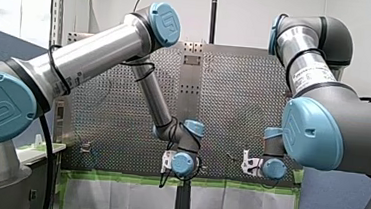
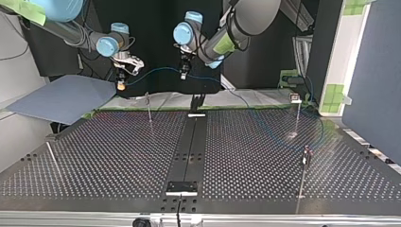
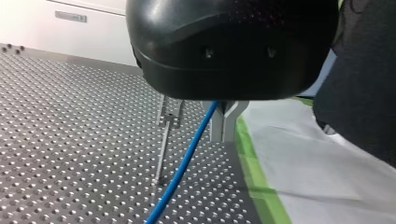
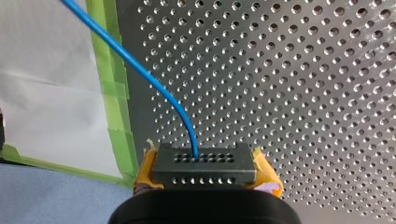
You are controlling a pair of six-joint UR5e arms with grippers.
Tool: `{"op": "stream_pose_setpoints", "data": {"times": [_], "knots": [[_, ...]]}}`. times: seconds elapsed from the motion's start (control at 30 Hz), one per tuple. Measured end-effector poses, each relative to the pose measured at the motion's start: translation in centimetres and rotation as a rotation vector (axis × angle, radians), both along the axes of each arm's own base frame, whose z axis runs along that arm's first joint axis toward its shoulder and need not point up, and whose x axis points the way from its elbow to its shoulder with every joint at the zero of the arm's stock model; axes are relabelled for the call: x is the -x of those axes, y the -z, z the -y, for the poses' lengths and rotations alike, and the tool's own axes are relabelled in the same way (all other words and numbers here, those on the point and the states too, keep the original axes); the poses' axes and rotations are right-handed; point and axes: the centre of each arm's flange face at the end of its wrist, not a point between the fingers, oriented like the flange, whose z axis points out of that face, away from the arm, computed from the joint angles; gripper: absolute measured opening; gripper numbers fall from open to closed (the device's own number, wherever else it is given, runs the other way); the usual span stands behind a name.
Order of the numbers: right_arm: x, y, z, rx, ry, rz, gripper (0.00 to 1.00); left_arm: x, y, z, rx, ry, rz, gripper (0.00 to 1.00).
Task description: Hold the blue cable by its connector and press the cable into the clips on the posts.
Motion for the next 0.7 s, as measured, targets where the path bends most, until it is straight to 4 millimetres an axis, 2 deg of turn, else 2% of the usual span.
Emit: {"op": "stream_pose_setpoints", "data": {"times": [0.17,0.3,0.5,0.7], "knots": [[0.1,-0.1,0.5,-0.003,-0.026,-0.007,0.00,-0.6,-0.9,1.8,0.028,0.004,0.020,0.00],[0.5,-0.1,0.7,-0.004,-0.032,-0.002,0.00,-0.4,0.1,2.7,0.016,-0.002,0.009,0.00],[2.2,-0.1,1.7,-0.002,-0.008,0.006,0.00,-0.6,2.4,3.9,0.009,0.016,-0.023,0.00],[3.6,-0.5,3.1,0.009,0.018,0.013,0.00,-1.6,2.8,5.2,0.021,0.027,-0.028,0.00]]}}
